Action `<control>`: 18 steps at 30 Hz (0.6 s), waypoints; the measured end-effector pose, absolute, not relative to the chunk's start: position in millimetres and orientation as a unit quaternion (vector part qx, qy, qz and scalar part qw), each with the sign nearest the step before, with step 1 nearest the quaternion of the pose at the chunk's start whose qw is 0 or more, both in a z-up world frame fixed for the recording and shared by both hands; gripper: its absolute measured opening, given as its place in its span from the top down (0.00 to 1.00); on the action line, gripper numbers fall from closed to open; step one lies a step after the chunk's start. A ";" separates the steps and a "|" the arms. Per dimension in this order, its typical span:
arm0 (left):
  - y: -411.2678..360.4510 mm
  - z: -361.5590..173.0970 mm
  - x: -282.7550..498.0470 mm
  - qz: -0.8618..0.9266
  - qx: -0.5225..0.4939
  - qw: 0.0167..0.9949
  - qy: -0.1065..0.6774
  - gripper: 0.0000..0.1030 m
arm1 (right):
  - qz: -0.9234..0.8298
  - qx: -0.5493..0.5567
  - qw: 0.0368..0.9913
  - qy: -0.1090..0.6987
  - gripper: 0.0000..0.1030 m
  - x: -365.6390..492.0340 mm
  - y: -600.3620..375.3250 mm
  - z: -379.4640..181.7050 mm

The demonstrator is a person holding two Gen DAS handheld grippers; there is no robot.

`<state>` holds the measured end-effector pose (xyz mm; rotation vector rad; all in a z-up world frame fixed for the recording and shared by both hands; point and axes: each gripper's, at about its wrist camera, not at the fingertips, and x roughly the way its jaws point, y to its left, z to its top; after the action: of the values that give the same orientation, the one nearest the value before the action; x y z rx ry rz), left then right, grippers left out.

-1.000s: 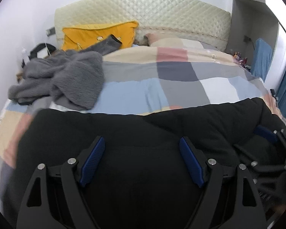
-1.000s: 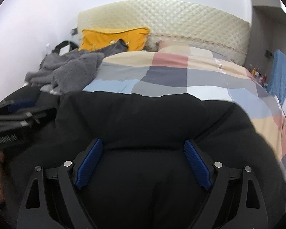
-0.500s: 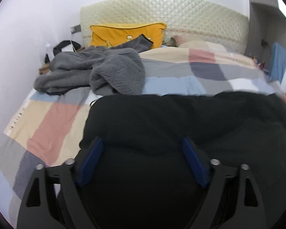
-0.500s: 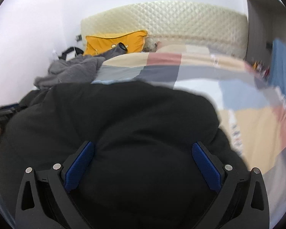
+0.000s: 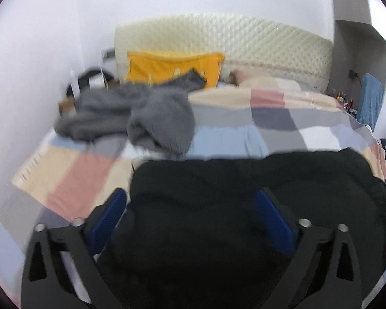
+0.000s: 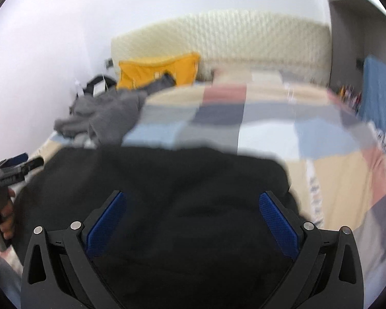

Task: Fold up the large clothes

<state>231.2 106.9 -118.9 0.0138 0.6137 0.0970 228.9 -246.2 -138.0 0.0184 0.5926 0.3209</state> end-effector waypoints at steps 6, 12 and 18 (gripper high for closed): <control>80.3 -22.8 174.9 0.036 0.009 0.971 0.237 0.00 | 0.196 0.038 0.962 0.186 0.00 153.5 -237.7 -26.6; 68.8 68.2 110.7 0.008 -0.036 0.981 0.191 0.00 | 0.203 0.030 0.973 0.103 0.00 79.2 -232.1 62.7; 59.5 114.0 50.3 -0.022 -0.044 0.986 0.158 0.00 | 0.211 0.023 0.976 0.040 0.00 1.3 -232.8 109.2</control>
<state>50.3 59.5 114.0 -0.0884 0.3181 -0.0447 1.3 -232.8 109.2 0.0457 0.0801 0.4247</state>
